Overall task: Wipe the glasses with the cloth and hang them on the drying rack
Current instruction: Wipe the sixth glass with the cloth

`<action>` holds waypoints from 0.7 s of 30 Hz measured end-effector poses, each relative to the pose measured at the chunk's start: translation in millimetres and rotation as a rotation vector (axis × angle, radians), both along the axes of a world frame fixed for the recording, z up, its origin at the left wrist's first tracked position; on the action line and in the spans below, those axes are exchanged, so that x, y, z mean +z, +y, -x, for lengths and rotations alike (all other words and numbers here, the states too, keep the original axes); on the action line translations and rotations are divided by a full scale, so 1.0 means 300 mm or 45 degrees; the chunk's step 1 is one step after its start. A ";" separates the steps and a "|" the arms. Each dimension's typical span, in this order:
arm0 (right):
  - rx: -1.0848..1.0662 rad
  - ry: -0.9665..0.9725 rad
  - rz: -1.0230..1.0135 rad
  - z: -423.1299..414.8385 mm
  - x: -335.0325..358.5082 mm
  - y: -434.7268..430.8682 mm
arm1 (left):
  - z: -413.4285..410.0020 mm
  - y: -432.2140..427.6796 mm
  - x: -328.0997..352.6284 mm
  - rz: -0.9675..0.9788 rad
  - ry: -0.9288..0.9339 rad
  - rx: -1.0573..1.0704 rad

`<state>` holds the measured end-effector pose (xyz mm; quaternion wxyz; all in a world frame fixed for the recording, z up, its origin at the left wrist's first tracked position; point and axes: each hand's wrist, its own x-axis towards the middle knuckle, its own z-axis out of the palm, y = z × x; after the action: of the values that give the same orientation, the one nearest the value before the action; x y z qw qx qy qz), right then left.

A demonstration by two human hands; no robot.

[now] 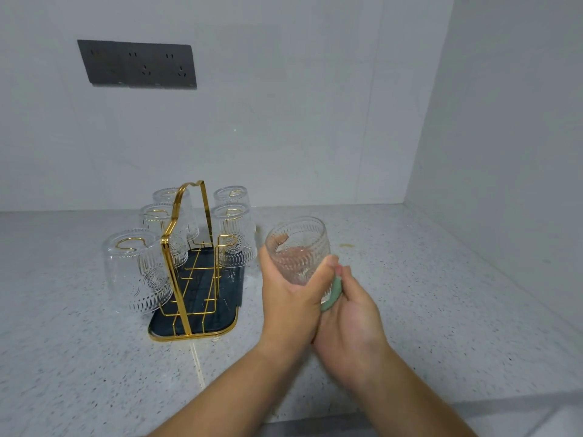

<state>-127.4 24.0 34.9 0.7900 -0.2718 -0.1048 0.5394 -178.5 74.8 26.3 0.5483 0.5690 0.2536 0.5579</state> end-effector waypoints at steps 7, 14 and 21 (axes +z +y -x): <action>-0.079 -0.306 0.204 -0.019 -0.026 -0.057 | 0.023 0.108 0.031 -0.063 0.131 0.067; -0.312 -1.204 0.540 -0.155 0.045 -0.099 | 0.092 0.101 0.003 -0.043 0.319 -0.081; 0.020 -2.437 0.753 -0.259 -0.010 -0.100 | 0.112 0.071 -0.017 0.013 0.370 -0.205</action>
<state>-49.5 -6.1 31.9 0.2705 -0.7763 -0.5599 0.1032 -212.2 96.0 21.3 0.5517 0.6594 0.2866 0.4227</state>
